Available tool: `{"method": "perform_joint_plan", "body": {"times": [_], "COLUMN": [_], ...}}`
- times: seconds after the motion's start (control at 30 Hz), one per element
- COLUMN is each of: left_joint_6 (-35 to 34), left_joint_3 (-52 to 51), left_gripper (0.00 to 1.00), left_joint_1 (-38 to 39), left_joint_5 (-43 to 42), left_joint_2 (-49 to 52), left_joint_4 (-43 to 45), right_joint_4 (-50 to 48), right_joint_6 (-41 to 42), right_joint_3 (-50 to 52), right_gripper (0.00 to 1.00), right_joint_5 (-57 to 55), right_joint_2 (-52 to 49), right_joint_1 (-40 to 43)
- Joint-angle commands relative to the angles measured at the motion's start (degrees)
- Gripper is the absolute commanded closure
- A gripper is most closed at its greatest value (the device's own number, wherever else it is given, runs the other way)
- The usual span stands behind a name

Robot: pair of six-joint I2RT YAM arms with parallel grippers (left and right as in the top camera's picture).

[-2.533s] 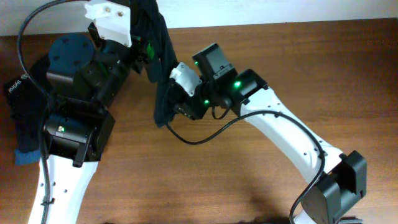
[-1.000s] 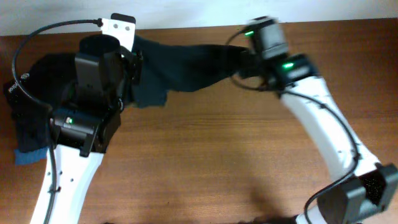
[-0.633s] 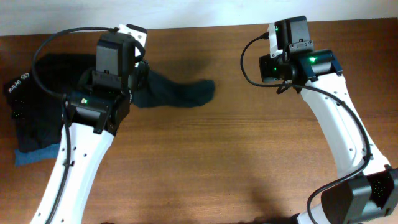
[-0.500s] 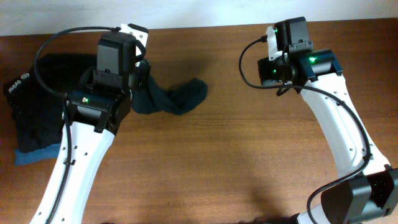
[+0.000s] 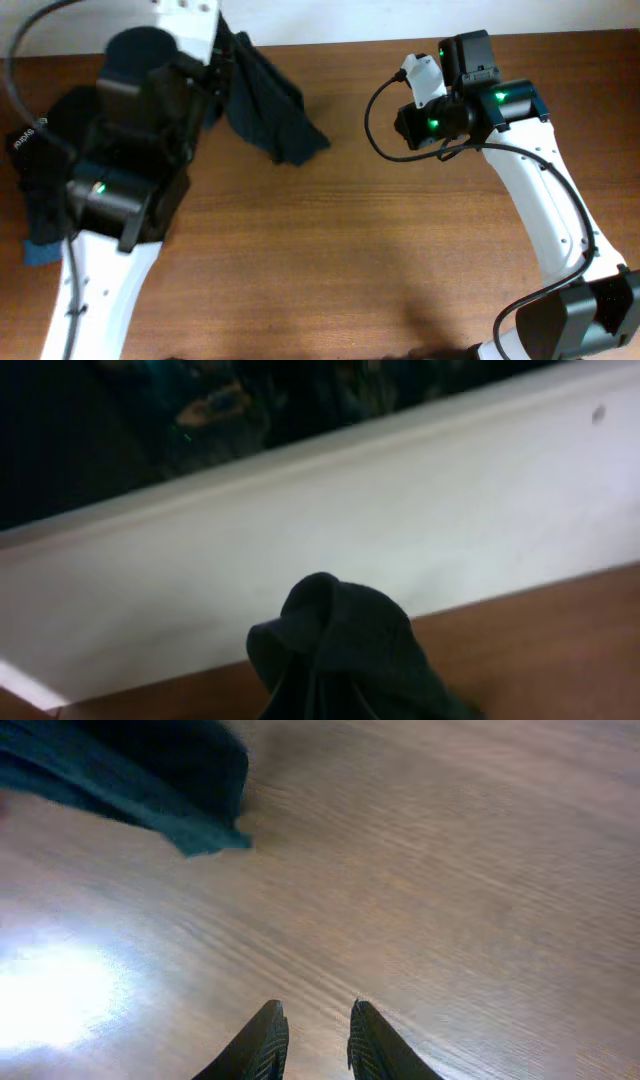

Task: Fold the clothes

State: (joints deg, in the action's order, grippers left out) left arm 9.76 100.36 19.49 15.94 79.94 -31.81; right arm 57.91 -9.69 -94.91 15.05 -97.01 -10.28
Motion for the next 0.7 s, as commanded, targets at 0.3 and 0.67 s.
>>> {"method": "perform_joint_plan", "body": {"times": [0.3,0.67], "left_joint_6": [-1.5,-1.5], "left_joint_3": [0.7,0.7], "left_gripper": [1.00,1.00], "left_joint_1": [2.7,3.0], "left_joint_5": [-5.3,-5.2], "left_joint_2": [-3.2,-4.5], "left_joint_4": [7.6,13.7], "right_joint_4": [-1.1,-4.6], "right_joint_6": [-10.1,-10.5], "right_joint_3": [-0.9,-0.9], "right_gripper": [0.53,0.47], "right_joint_5": [12.2,12.0], "right_joint_2": [1.1,-1.3], "right_joint_1": [-8.0,-14.5]}}
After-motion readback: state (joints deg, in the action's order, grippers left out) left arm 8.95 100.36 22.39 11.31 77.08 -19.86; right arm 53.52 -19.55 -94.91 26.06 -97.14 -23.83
